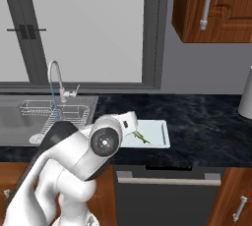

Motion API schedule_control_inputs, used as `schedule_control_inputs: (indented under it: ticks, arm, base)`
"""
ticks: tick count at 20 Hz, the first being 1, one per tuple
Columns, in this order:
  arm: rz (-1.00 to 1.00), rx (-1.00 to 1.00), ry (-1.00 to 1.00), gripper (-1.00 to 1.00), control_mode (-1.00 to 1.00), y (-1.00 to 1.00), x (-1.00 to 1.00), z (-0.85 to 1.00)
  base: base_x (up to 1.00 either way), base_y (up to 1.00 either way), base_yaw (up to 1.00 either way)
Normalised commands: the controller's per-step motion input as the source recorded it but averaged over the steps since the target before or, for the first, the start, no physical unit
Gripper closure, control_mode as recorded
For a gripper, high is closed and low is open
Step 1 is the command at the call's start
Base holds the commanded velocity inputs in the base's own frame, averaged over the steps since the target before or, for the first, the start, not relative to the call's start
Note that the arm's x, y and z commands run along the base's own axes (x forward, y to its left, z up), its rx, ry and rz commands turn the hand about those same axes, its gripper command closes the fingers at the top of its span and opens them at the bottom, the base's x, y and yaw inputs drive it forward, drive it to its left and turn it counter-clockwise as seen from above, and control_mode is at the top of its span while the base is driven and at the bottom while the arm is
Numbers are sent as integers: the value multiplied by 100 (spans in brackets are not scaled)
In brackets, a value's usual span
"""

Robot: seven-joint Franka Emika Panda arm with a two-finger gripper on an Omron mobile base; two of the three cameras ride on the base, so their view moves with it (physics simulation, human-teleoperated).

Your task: Take the fish out of the fridge, briefly rinse it in the sink, and place it on the tray next to the sink.

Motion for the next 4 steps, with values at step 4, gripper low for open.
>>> schedule_control_inputs:
  ticks: [4]
  arm:
    - [-10, 26, -37, -100, -100, -90, -100, 65]
  base:
    - [0, 0, 0]
